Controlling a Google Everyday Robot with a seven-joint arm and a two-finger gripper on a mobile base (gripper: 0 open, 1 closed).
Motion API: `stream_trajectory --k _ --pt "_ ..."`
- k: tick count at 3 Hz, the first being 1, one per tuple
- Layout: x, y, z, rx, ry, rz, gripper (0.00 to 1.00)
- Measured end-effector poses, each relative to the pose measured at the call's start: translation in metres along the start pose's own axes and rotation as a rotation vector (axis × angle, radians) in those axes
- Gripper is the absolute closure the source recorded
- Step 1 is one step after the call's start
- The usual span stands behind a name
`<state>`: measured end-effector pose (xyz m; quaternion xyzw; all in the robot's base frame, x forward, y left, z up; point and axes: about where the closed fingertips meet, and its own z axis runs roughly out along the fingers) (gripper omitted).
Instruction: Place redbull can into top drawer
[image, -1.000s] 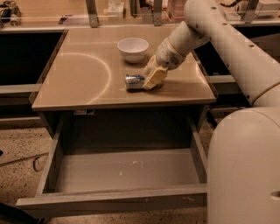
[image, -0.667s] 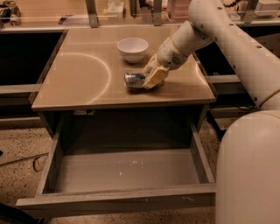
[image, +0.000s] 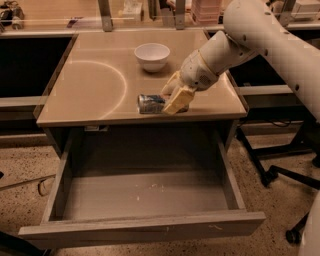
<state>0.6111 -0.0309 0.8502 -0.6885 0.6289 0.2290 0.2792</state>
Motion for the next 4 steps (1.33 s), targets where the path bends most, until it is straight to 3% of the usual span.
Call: stream_trajectory --k 1,2,3,4 --pt "0.001 0.004 0.004 -0.005 0.007 0.007 1.00" --pt "-0.003 0.031 0.001 0.005 0.023 0.018 1.00" --pt "-0.004 0.077 0.008 0.014 0.013 0.027 1.00" --pt "0.012 0.110 0.037 -0.002 0.054 0.050 1.00"
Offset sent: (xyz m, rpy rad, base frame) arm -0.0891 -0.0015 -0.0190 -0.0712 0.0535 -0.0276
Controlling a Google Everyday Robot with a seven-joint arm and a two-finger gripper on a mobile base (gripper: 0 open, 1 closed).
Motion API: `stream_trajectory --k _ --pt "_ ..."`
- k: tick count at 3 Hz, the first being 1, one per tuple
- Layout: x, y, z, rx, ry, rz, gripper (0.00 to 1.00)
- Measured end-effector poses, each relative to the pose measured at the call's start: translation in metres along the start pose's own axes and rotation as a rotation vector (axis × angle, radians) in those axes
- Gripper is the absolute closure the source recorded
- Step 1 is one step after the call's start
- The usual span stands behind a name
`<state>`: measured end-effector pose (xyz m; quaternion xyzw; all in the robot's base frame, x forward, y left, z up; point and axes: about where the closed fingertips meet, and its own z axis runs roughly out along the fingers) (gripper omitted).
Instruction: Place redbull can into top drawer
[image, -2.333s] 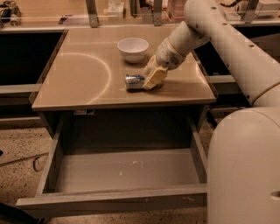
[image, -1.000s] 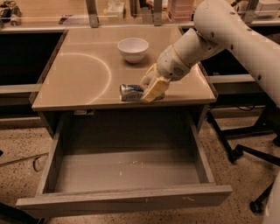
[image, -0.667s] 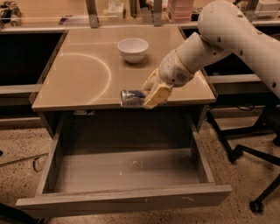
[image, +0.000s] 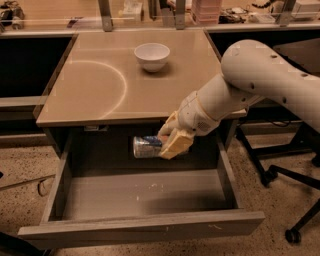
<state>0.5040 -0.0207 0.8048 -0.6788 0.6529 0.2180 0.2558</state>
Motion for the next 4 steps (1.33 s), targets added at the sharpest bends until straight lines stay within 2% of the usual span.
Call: stream_trajectory --k 1,2,3,4 --pt "0.016 0.024 0.030 0.008 0.101 0.021 1.00" --pt "0.015 0.023 0.029 0.008 0.098 0.019 1.00" --pt "0.019 0.024 0.042 0.007 0.027 0.031 1.00" --pt "0.035 0.027 0.066 0.045 -0.029 0.079 1.00"
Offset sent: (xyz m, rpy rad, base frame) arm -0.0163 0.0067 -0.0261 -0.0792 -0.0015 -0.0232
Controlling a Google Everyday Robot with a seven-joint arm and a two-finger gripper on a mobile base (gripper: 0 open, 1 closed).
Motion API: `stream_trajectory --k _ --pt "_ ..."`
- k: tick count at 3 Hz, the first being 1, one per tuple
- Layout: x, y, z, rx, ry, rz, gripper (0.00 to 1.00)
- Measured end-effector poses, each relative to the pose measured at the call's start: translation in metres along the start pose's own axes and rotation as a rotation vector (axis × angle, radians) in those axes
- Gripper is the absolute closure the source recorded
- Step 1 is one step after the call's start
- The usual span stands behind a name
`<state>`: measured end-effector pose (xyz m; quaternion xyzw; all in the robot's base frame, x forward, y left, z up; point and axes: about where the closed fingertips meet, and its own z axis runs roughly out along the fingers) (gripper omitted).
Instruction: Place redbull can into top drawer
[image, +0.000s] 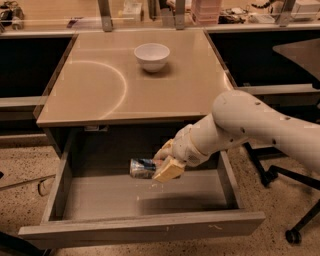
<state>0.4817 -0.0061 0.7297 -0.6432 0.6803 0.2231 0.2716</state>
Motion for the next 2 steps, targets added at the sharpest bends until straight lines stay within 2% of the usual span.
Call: stream_trajectory --k 1,2 --pt "0.009 -0.002 0.025 0.081 0.046 0.020 1.00" --pt "0.020 -0.009 0.055 0.136 0.107 0.073 1.00"
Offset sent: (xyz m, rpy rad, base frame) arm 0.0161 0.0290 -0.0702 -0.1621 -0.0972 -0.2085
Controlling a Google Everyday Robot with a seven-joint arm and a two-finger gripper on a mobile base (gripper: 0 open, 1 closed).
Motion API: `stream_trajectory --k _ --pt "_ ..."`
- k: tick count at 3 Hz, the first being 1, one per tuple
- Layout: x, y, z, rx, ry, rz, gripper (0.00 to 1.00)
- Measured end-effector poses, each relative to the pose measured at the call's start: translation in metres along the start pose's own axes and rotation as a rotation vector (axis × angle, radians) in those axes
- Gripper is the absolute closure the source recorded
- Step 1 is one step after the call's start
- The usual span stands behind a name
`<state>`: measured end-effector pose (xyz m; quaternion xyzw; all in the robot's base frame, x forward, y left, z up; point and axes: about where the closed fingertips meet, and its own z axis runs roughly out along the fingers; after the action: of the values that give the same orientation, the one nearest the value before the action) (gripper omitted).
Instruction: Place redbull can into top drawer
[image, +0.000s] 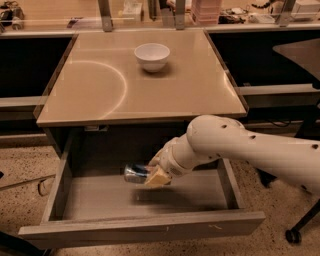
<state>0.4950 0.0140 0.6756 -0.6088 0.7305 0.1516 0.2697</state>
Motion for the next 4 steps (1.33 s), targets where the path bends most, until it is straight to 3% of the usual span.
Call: stream_trajectory --k 1,4 --pt "0.000 0.000 0.000 0.000 0.000 0.000 1.00" --pt "0.050 0.020 0.055 0.022 0.092 0.051 1.00"
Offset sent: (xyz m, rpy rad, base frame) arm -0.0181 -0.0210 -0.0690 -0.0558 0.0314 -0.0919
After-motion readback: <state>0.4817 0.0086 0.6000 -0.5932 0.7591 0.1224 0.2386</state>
